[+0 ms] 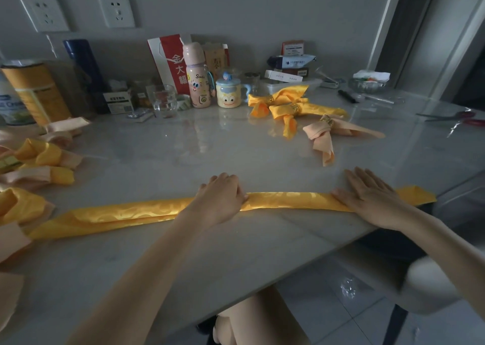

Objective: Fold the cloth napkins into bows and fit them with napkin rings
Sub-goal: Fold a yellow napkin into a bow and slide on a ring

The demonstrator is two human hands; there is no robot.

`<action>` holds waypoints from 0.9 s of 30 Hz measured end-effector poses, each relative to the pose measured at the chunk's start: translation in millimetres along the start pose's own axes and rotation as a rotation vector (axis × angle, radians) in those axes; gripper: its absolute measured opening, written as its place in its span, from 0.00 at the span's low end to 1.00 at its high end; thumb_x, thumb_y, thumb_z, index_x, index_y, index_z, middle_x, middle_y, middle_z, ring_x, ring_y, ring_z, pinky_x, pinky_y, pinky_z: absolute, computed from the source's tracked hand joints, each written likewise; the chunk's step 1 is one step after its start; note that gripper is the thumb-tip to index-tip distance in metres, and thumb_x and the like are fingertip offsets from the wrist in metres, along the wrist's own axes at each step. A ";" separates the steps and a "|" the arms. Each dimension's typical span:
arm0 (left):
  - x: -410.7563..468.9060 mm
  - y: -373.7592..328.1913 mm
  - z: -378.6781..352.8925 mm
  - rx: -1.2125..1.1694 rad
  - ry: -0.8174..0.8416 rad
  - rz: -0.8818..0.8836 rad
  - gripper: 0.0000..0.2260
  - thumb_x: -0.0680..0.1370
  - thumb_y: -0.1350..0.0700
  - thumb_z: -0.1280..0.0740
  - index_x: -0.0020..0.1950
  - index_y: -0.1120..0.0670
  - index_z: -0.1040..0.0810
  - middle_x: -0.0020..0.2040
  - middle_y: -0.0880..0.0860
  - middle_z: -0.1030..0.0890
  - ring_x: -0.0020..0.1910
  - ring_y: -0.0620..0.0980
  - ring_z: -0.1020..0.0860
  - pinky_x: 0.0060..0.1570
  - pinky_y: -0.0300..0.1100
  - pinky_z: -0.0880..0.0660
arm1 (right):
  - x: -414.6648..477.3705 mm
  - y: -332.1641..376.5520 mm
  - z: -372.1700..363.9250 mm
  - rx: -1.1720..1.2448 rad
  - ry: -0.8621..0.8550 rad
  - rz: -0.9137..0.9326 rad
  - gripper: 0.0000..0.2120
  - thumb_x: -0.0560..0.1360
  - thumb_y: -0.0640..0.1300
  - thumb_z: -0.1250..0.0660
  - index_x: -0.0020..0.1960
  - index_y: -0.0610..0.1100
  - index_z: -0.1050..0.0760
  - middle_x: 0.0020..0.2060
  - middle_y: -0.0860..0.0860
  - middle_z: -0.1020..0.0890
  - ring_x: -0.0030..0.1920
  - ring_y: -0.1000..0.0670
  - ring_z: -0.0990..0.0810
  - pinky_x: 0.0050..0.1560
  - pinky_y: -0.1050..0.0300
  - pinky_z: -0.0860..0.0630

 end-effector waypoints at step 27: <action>19.8 -57.9 17.1 -0.458 0.421 0.096 0.19 0.82 0.51 0.44 0.41 0.57 0.19 0.32 0.52 0.23 0.29 0.45 0.27 0.34 0.33 0.28 | -5.9 72.0 54.3 0.502 0.535 0.319 0.01 0.75 0.39 0.35 0.46 0.44 0.26 0.40 0.49 0.23 0.41 0.53 0.23 0.40 0.64 0.26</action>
Point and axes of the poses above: each hand's wrist, its own x-axis towards the middle knuckle, its own z-axis out of the back of the hand, y = z × x, the point moved 1 cm from there along x, towards the middle knuckle
